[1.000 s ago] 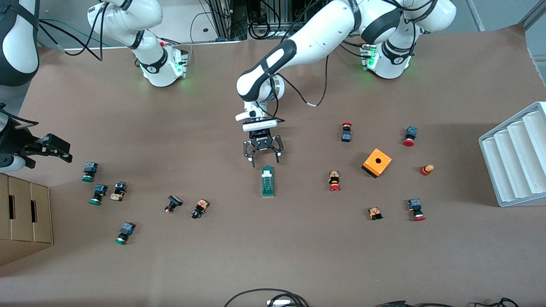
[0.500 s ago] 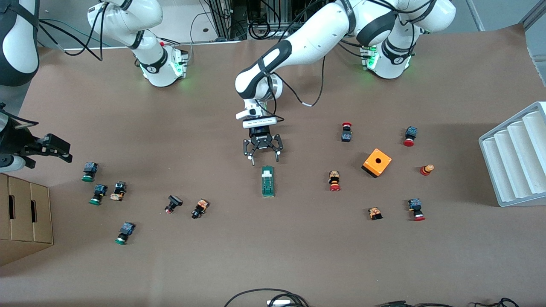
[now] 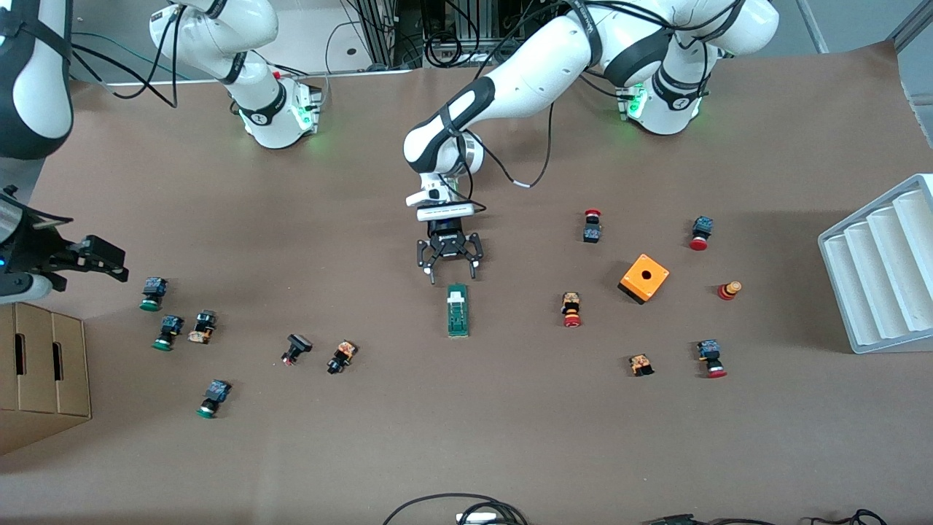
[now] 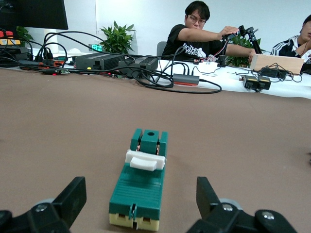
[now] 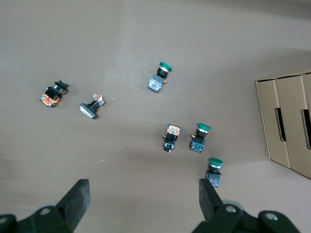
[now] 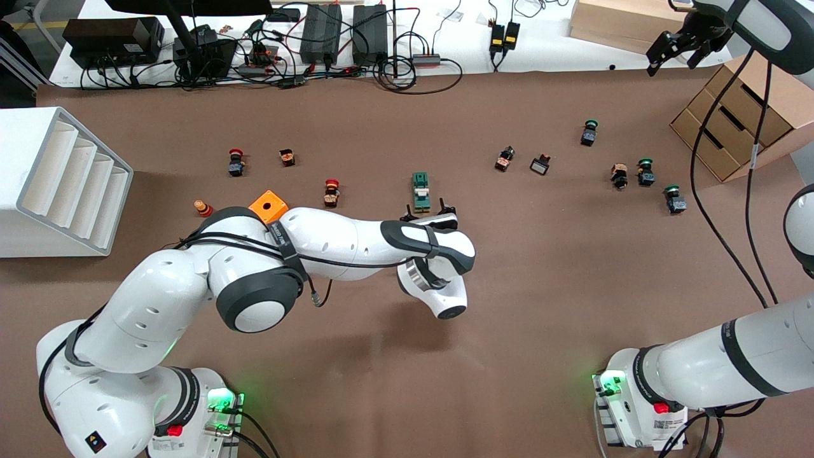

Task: Close load switch with both arms
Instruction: 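Reach the right gripper to the switch while the left gripper waits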

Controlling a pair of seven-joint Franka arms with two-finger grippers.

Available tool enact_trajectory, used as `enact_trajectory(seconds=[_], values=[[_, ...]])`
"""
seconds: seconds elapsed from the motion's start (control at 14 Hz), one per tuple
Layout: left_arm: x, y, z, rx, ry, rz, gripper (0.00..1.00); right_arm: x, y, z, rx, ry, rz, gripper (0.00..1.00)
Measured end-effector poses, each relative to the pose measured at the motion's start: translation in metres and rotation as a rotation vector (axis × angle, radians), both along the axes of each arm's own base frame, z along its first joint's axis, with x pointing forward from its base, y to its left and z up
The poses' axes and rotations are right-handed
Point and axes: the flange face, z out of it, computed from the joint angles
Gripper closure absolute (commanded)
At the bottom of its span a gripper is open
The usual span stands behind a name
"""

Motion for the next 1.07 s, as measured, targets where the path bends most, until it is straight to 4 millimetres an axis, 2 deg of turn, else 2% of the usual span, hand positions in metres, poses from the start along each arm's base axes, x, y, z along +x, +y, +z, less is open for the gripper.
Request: enact_trajectory(seconds=[0.21, 0.57, 0.71, 1.07], values=[[0.0, 0.001, -0.011, 0.014, 0.007, -0.001, 0.0, 0.005, 0.018, -0.017, -0.004, 0.047, 0.028, 0.0], [0.001, 0.0, -0.023, 0.029, 0.015, -0.001, 0.01, 0.004, 0.029, -0.021, -0.004, 0.068, 0.045, 0.0], [0.001, 0.0, -0.025, 0.032, 0.017, -0.001, 0.03, 0.007, 0.05, -0.028, -0.005, 0.079, 0.071, 0.0], [0.001, -0.001, -0.025, 0.031, 0.017, -0.001, 0.2, 0.021, 0.103, -0.061, 0.1, 0.126, -0.043, 0.0]])
